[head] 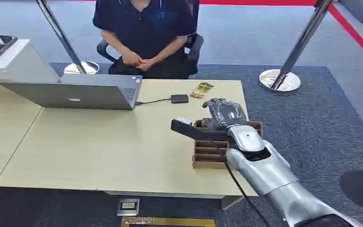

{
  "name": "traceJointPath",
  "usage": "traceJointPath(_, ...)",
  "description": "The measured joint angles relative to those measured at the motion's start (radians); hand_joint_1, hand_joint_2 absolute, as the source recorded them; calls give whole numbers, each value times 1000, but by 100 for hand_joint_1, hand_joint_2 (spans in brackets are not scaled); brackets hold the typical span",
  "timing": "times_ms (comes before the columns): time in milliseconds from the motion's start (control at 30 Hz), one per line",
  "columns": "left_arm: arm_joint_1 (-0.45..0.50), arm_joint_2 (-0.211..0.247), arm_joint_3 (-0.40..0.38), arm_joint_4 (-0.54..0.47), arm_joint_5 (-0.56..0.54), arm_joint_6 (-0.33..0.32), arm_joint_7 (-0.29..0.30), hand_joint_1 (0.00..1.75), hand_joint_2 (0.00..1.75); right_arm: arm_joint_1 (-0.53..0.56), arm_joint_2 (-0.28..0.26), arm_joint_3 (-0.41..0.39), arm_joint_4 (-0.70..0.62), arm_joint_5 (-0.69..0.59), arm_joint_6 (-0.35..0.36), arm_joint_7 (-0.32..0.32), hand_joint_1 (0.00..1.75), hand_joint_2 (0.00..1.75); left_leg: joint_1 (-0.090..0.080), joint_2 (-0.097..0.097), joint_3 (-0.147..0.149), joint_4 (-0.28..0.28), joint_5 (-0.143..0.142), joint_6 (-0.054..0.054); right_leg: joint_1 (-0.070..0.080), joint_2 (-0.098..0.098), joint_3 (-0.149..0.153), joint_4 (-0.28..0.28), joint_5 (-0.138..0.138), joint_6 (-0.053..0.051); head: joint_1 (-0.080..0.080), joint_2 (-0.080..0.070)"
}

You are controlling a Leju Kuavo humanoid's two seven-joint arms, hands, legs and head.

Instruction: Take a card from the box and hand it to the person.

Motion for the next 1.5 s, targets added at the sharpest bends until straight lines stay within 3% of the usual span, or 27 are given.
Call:
traceJointPath(900, 0, 2, 0, 0, 0, 0, -5, 0, 0, -14, 4, 3, 95, -9, -29, 9, 86, 175, 0, 0, 0, 0, 0, 0, 0, 0, 0, 0, 0, 0, 0, 0)
traceJointPath(933, 1, 2, 0, 0, 0, 0, -5, 0, 0, -12, 2, 3, 95, -9, -31, 10, 96, 175, 0, 0, 0, 0, 0, 0, 0, 0, 0, 0, 0, 0, 0, 0)
traceJointPath(1000, 0, 2, 0, 0, 0, 0, -5, 0, 0, -10, -1, 3, 96, -9, -33, 11, 96, 175, 0, 0, 0, 0, 0, 0, 0, 0, 0, 0, 0, 0, 0, 0)
traceJointPath(1233, 0, 2, 0, 0, -1, 0, -7, 0, 0, -4, -8, 3, 95, -9, -42, 18, 126, 175, 0, 0, 0, 0, 0, 0, 0, 0, 0, 0, 0, 0, 0, 0)
traceJointPath(1500, 0, 2, 0, 0, -7, 0, -8, 0, 0, 0, -12, 3, 87, -8, -42, 20, 124, 175, 0, 0, 0, 0, 0, 0, 0, 0, 0, 0, 0, 0, 0, 0)
